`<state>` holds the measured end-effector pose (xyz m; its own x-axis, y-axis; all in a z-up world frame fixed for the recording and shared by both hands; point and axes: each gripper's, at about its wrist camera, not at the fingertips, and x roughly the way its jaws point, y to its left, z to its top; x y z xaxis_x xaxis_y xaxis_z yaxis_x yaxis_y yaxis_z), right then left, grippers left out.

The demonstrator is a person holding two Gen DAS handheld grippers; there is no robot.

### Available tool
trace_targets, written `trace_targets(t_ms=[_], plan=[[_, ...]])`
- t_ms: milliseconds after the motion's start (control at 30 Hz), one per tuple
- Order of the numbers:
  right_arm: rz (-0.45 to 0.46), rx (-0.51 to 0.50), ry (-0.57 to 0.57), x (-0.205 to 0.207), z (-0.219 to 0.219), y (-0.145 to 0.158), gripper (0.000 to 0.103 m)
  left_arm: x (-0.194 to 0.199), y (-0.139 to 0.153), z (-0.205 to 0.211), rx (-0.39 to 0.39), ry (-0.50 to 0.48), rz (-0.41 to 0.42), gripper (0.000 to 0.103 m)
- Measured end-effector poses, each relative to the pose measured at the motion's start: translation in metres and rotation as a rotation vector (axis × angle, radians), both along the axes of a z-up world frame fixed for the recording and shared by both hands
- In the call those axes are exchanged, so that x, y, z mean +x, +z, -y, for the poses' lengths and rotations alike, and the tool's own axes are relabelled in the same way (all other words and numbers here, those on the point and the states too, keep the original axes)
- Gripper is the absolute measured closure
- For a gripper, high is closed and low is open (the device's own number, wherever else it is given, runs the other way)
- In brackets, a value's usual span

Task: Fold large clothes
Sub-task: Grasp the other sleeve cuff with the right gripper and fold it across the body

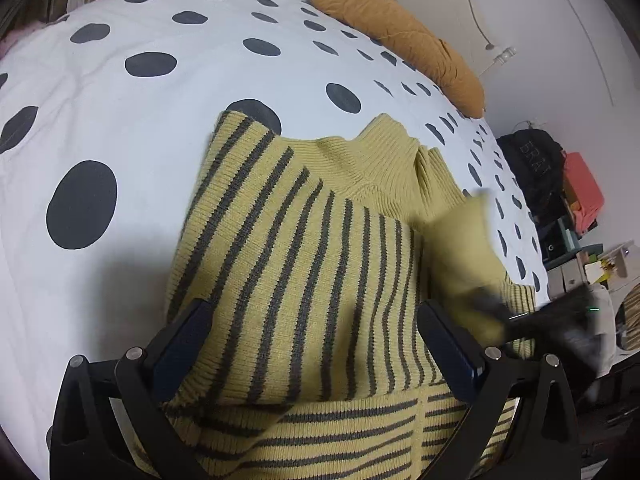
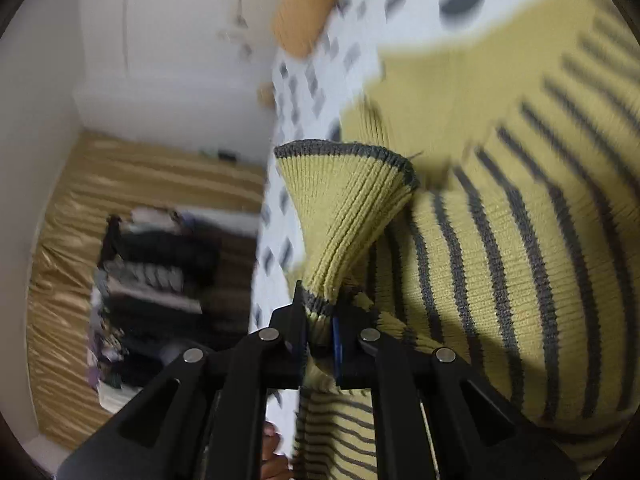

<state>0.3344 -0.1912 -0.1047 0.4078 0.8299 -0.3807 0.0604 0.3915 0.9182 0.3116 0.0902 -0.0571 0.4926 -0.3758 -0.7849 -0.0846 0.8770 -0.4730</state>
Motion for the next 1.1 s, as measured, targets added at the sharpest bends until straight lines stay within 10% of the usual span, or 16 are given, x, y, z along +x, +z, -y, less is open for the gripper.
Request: trace_targets(t_ms=[200, 267, 333, 533, 633, 733, 900, 1100], plan=[[-0.015, -0.217, 0.091, 0.002, -0.020, -0.002, 0.079, 0.006, -0.005, 0.024, -0.069, -0.057, -0.024, 0.001], [0.005, -0.237, 0.078, -0.014, -0.006, 0.014, 0.043, 0.009, -0.006, 0.046, -0.049, -0.091, -0.020, 0.001], [0.035, -0.258, 0.034, -0.031, 0.017, 0.029, 0.029, 0.010, -0.003, 0.072, 0.018, -0.124, 0.001, 0.001], [0.014, -0.332, -0.034, -0.094, 0.068, 0.033, 0.029, 0.012, -0.003, 0.123, 0.140, -0.173, 0.042, 0.005], [-0.001, -0.356, -0.051, -0.104, 0.076, 0.030, 0.029, 0.020, -0.016, 0.117, 0.164, -0.095, -0.047, 0.095], [0.006, -0.393, -0.077, -0.111, 0.089, 0.035, 0.029, 0.020, -0.020, 0.087, 0.015, -0.018, -0.072, 0.095], [0.036, -0.443, -0.120, -0.109, 0.101, 0.048, 0.029, 0.003, 0.026, 0.045, 0.083, 0.051, 0.080, 0.094], [0.005, -0.598, -0.167, -0.092, 0.110, 0.043, 0.029, 0.017, -0.027, 0.004, 0.050, 0.018, -0.091, 0.090]])
